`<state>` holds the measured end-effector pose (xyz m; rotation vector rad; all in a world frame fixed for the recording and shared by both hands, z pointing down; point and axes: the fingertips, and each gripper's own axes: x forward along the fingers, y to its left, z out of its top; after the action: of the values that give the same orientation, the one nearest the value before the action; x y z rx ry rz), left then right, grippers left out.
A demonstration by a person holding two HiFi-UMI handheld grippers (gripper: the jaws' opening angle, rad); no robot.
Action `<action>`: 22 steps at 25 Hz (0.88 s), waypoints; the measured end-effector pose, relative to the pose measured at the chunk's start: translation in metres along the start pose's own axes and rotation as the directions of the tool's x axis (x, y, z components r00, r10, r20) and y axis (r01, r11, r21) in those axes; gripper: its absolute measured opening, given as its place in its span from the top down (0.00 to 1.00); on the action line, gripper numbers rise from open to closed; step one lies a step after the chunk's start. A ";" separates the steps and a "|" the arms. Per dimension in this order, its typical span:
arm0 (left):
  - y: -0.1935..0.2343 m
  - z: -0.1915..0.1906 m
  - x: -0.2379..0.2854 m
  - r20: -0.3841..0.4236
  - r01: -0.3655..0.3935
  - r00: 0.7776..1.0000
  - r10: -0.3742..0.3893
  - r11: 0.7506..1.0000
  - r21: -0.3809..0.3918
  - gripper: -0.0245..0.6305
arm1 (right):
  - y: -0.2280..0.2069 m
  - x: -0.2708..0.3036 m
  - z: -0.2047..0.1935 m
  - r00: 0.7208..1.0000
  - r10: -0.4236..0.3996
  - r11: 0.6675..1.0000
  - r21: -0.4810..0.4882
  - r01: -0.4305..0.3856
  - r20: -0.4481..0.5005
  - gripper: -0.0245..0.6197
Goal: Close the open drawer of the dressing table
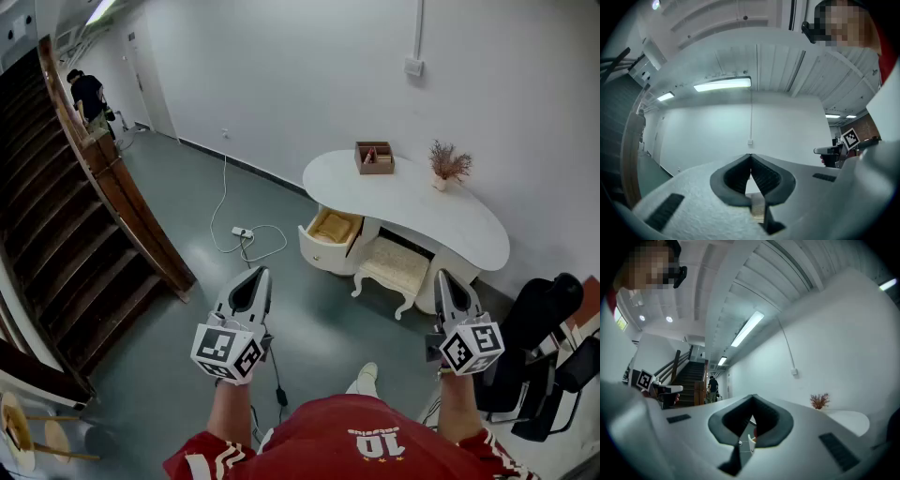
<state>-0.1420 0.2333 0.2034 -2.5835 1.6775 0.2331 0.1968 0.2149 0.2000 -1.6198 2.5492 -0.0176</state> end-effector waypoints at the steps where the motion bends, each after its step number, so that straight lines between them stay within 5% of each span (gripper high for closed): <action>1: -0.003 0.000 -0.002 0.005 0.010 1.000 -0.010 1.000 0.002 0.96 | 0.001 -0.001 0.000 1.000 0.004 1.000 -0.005 -0.004 0.005 0.96; 22: -0.018 -0.022 0.009 -0.010 0.055 0.998 -0.056 0.998 -0.042 0.96 | 0.028 -0.011 -0.018 0.997 0.074 0.994 -0.076 -0.076 -0.030 0.95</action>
<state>-0.1202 0.2299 0.2233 -2.6617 1.6185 0.2544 0.1746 0.2354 0.2166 -1.5583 2.6606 0.0671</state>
